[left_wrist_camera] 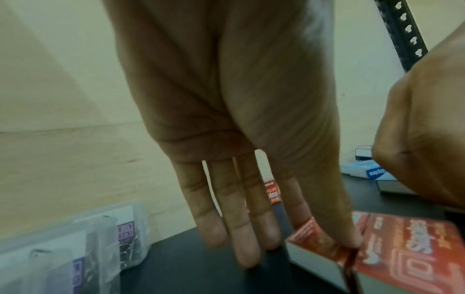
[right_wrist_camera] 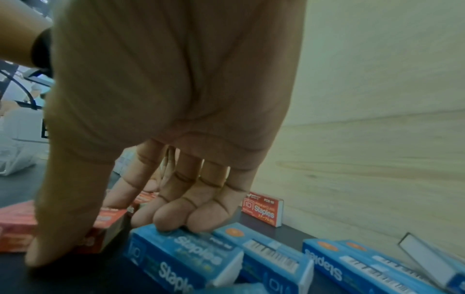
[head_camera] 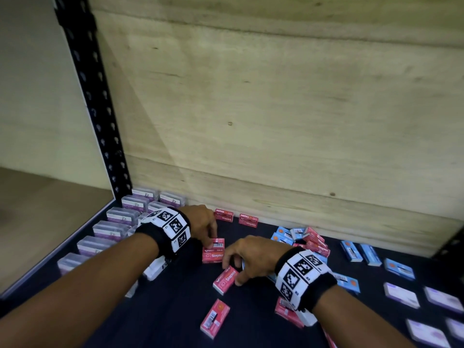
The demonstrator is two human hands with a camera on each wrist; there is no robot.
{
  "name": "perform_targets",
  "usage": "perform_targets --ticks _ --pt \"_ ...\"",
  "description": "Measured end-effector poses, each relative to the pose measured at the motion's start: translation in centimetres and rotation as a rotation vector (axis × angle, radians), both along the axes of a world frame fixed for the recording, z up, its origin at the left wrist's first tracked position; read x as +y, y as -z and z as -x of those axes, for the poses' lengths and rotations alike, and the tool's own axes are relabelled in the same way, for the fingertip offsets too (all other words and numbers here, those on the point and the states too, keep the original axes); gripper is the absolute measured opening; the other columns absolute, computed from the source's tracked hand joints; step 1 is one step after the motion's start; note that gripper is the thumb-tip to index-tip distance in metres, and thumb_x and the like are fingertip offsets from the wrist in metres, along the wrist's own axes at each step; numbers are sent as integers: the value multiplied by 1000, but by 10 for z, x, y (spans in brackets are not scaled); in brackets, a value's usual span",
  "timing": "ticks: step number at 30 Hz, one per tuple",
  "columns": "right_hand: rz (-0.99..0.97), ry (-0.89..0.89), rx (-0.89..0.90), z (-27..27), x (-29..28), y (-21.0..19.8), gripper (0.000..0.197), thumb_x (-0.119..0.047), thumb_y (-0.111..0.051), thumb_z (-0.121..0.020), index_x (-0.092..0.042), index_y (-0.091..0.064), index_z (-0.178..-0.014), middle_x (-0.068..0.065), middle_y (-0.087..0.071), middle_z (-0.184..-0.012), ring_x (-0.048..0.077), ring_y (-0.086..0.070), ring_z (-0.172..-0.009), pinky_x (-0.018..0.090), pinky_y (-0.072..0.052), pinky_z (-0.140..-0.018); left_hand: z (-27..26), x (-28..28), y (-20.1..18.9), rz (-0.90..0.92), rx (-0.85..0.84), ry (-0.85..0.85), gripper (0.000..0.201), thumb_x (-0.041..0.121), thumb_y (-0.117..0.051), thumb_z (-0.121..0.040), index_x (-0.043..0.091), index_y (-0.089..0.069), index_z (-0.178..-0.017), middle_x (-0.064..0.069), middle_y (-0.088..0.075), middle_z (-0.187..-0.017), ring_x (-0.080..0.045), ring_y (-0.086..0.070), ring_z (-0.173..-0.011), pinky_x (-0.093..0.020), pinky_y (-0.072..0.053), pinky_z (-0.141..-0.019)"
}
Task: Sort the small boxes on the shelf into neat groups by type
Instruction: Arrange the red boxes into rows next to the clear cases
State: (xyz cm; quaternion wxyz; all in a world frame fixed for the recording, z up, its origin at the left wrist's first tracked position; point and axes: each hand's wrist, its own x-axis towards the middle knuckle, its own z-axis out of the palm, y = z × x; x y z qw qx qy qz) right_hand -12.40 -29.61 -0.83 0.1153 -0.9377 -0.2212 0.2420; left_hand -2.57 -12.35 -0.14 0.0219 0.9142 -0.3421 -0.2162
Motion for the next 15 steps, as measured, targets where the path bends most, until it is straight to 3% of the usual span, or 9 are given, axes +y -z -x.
perform_targets --ticks 6,10,15 --pt "12 34 0 -2 -1 4 40 -36 -85 -70 -25 -65 -103 -7 -62 -100 14 -60 -91 31 -50 -76 0 2 1 -50 12 48 34 35 -79 -77 28 -74 -110 11 -74 -100 -4 -61 -81 -29 -53 -83" --pt "-74 112 -55 -4 -14 -6 37 -28 -85 -73 -20 -62 -100 -14 -56 -74 0 -56 -58 13 -37 -49 -3 4 3 -56 33 73 30 33 -71 -84 29 -72 -114 12 -72 -101 -5 -61 -85 -30 -52 -86" --pt "-228 322 -160 -17 -40 -10 32 -17 -87 -72 -21 -59 -86 -11 -64 -75 3 -61 -65 18 -42 -59 -9 2 1 -53 30 61 34 36 -59 -94 28 -64 -126 11 -66 -120 -9 -60 -106 -26 -46 -94"
